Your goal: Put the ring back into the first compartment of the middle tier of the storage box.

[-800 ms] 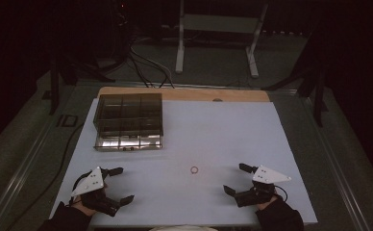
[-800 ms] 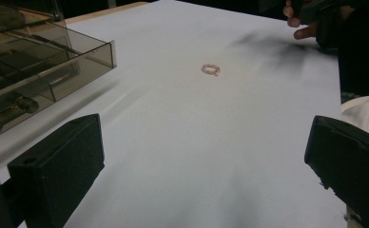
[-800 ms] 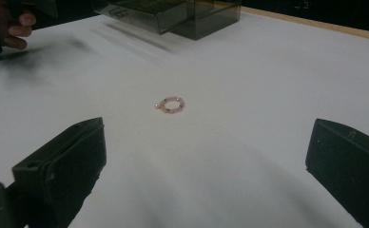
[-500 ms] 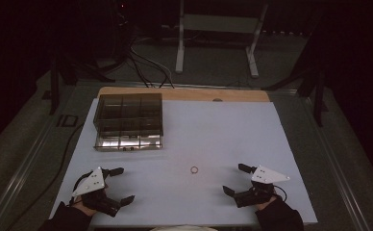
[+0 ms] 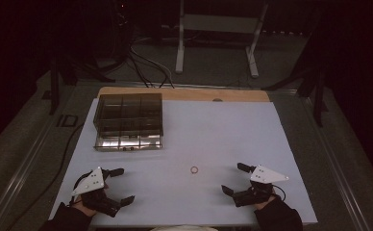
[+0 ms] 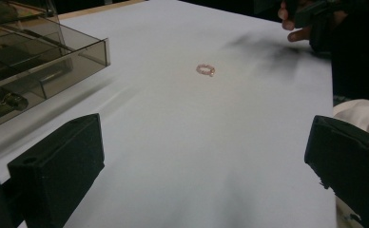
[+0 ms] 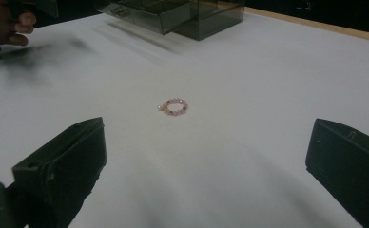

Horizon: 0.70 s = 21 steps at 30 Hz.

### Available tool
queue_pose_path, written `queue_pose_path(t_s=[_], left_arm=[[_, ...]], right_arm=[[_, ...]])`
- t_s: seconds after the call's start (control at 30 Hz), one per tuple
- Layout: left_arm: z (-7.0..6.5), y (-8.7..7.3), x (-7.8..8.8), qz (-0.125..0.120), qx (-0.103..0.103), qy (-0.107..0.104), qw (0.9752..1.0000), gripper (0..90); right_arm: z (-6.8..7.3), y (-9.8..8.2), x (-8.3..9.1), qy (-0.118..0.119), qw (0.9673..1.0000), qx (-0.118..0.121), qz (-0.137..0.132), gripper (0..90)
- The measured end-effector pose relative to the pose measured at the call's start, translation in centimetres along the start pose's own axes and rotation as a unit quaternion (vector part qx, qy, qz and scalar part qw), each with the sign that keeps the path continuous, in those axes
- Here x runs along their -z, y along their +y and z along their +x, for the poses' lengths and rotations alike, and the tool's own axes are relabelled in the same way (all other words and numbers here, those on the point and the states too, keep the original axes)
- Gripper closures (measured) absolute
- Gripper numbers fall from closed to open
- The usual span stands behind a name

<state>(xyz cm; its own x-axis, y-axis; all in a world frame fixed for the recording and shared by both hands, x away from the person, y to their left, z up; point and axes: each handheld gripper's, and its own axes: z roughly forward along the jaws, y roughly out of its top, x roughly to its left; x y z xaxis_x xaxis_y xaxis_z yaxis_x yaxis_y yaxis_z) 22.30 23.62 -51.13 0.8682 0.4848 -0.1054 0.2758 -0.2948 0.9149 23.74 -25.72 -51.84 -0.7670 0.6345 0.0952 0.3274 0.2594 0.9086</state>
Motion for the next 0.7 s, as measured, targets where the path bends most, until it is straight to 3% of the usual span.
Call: queue_pose_path(t_s=[0.33, 0.57, 0.7], left_arm=[[-0.3, 1.0, -0.3, 0.015, -0.006, -0.012, 0.9998, 0.9], [-0.3, 2.2, -0.6, 0.013, -0.017, -0.026, 0.9994, 0.9], [0.2, 3.3, -0.8, 0.005, -0.025, -0.024, 0.9994, 0.9]], right_arm=[[0.0, 0.0, 0.1, -0.004, 1.0, -0.001, -0.004, 0.0], [0.1, 0.1, 0.1, -0.005, 1.0, 0.001, -0.003, 0.0], [0.1, 0.1, 0.1, -0.004, 1.0, 0.0, -0.004, 0.0]])
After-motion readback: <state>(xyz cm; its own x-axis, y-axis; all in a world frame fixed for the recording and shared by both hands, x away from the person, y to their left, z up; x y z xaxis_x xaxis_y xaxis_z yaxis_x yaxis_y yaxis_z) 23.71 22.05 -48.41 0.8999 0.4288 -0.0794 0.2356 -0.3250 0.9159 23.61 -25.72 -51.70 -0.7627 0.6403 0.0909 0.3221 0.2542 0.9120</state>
